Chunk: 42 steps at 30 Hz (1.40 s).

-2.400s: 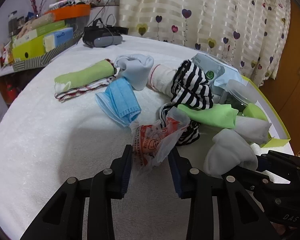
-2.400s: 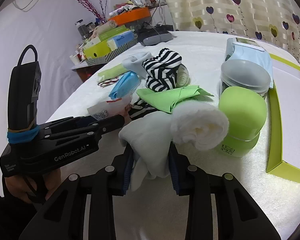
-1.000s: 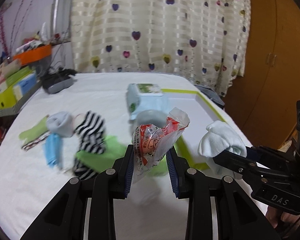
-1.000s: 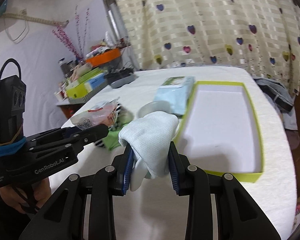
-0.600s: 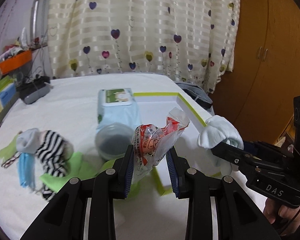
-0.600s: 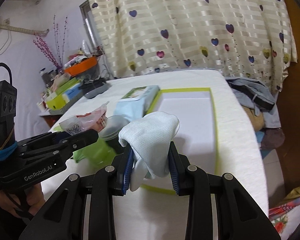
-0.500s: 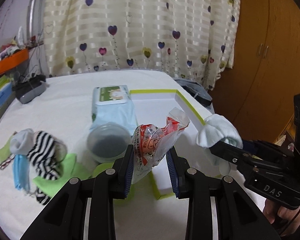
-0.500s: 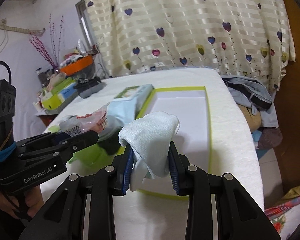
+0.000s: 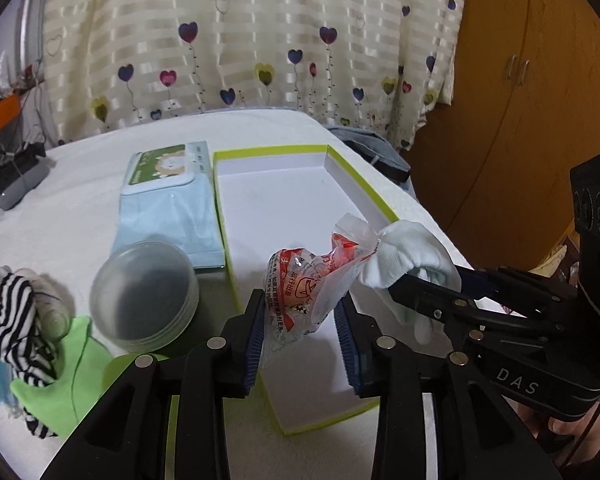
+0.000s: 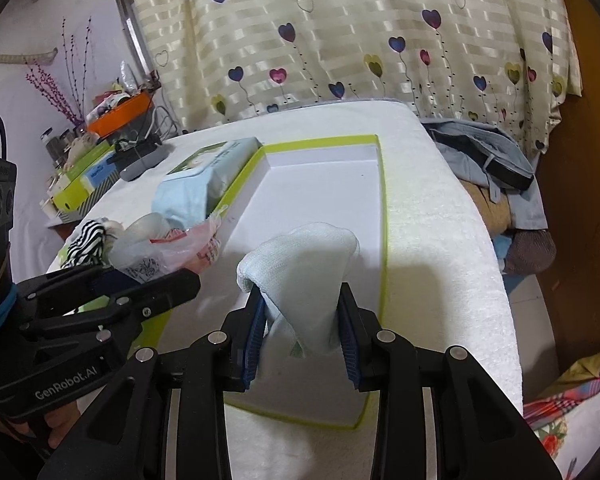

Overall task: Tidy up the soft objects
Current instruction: 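Carry the bag with the left gripper while the right gripper carries the sock to the box, then open the left gripper over the box while the right gripper releases the sock there, then withdraw both grippers from the box back toward the remaining items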

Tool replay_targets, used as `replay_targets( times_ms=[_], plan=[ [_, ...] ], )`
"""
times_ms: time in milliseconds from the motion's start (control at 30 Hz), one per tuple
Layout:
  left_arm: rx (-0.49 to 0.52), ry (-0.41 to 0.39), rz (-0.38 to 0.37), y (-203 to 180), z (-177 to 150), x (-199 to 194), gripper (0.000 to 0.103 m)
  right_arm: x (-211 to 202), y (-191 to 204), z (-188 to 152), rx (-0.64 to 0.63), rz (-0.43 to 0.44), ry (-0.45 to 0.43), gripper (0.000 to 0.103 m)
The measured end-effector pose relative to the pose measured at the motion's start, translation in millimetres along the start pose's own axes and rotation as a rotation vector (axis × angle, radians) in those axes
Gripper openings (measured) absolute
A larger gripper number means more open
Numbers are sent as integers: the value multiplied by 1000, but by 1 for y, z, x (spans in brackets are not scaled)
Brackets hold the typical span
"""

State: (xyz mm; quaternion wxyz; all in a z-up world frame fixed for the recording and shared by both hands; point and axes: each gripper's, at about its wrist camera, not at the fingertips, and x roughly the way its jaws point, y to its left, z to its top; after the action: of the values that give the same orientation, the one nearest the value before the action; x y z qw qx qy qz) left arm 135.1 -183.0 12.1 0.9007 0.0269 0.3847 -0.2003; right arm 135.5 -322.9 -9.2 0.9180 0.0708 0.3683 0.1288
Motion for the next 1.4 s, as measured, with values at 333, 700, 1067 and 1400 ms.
replay_targets(
  times_ms=[333,700,1067,1400],
  plan=[
    [-19,5,-41,3,2,3,45,1,0,2,-18,-35,-11,43],
    [-16,-54,-38,6,-1,-26,45,-26,6,-5,3,-14,-56,43],
    [-40,-80,3,16,-25,-61,45,-49,41,-20,-37,1,-77,43],
    [-69,-107,26,35,-45,-91,45,-63,74,-29,-73,9,-109,55]
  ],
)
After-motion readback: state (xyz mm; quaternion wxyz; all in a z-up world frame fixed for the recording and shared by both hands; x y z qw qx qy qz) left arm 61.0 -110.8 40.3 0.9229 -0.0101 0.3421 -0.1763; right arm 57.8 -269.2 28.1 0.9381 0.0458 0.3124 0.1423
